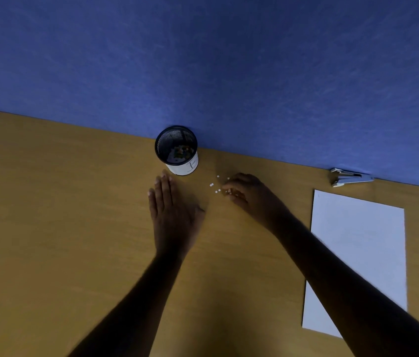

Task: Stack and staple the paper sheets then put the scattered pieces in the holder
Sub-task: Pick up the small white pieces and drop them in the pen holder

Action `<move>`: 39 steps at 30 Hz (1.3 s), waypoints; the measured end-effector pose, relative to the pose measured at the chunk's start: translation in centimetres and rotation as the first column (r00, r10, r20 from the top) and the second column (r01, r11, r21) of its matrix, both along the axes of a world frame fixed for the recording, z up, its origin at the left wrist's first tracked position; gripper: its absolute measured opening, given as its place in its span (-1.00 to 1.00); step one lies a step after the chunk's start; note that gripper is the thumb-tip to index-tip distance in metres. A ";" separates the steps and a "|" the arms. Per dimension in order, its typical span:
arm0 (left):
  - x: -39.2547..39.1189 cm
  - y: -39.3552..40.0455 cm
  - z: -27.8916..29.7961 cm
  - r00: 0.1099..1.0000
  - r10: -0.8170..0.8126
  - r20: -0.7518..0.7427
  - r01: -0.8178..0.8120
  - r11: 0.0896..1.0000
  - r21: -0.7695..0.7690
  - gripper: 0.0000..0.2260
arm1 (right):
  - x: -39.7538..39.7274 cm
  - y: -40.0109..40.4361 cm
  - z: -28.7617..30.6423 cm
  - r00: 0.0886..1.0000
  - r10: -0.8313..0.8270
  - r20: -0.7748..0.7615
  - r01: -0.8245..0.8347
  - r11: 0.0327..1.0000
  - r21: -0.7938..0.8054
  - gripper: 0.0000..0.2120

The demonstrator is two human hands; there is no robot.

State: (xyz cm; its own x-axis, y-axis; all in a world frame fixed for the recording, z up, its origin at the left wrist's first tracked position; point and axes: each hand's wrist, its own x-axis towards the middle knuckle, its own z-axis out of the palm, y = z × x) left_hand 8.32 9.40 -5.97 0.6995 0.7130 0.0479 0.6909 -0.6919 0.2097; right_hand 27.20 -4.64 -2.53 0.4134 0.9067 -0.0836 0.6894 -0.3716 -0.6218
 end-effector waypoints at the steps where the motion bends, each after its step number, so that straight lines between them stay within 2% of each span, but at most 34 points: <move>1: 0.0 0.0 0.0 1.000 0.002 0.005 -0.002 1.000 -0.001 -0.17 | 0.0 -0.1 -0.2 1.000 -0.002 -0.002 0.002 1.000 0.005 -0.75; 8: 0.1 -0.1 0.2 1.000 0.009 0.006 -0.009 1.000 -0.011 -0.16 | -0.4 0.4 -0.8 0.995 -0.097 -0.019 0.098 0.994 0.047 -0.80; 14: 0.1 -0.1 0.1 1.000 0.006 0.008 -0.006 1.000 -0.005 -0.17 | -0.6 0.6 -0.4 0.989 0.012 0.148 -0.017 1.000 0.026 -0.83; 23: 0.0 -0.1 0.1 1.000 0.009 0.000 -0.009 1.000 -0.001 -0.17 | -0.6 0.4 -0.7 0.986 0.025 0.163 -0.028 0.999 0.021 -0.86; 25: 0.0 -0.1 0.1 1.000 0.010 0.005 -0.010 1.000 -0.004 -0.16 | -0.6 0.4 -0.5 0.995 -0.040 0.094 0.037 0.999 0.030 -0.85; 27: 0.0 -0.1 0.1 1.000 0.011 0.008 -0.011 1.000 -0.008 -0.16 | -0.6 0.3 0.3 0.981 -0.175 -0.084 0.180 0.982 0.061 -0.83; 29: 0.0 0.0 0.1 1.000 0.012 0.008 -0.012 1.000 -0.006 -0.15 | -0.5 0.4 1.5 0.901 -0.312 -0.303 0.351 0.933 0.083 -0.84; 31: 0.0 0.0 0.0 1.000 0.010 0.012 -0.009 1.000 -0.006 -0.16 | -0.4 0.8 2.9 0.808 -0.391 -0.440 0.477 0.873 0.101 -0.85; 33: 0.0 0.0 0.0 1.000 0.008 0.019 -0.008 1.000 0.000 -0.17 | -0.2 1.4 4.5 0.743 -0.404 -0.534 0.549 0.824 0.142 -0.86; 35: 0.1 0.0 0.0 1.000 0.008 0.022 -0.008 1.000 0.005 -0.18 | -0.2 2.5 6.4 0.724 -0.356 -0.591 0.554 0.810 0.191 -0.86; 39: 0.1 0.0 0.0 1.000 0.005 0.026 -0.005 1.000 0.008 -0.18 | -0.3 6.1 9.6 0.799 -0.247 -0.548 0.457 0.842 0.287 -0.87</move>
